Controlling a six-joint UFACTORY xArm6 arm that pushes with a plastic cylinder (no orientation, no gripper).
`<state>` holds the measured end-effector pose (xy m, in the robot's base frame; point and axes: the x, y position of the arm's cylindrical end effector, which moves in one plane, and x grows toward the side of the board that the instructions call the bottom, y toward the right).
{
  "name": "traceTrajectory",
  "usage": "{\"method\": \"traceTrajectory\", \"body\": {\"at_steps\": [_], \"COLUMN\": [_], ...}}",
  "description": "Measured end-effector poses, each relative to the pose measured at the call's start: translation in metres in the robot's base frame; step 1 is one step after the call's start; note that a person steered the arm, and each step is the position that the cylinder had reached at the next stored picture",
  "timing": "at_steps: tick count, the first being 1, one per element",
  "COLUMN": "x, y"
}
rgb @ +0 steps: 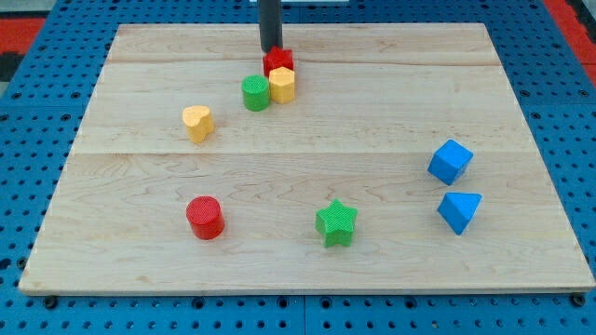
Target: Move the blue cube to the top center
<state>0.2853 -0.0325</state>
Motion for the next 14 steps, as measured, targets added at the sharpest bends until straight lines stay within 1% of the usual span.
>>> {"method": "traceTrajectory", "body": {"at_steps": [1,2,3,4,5,6,7,8,9,10,11,12,13,14], "x": [0.058,0.026,0.028,0.092,0.21,0.215,0.178,0.18,0.191,0.158,0.137,0.186,0.164,0.126], "y": [0.03,0.07,0.197,0.301,0.328,0.268,0.205,0.204,0.137,0.088,0.102,0.138,0.159,0.11]}}
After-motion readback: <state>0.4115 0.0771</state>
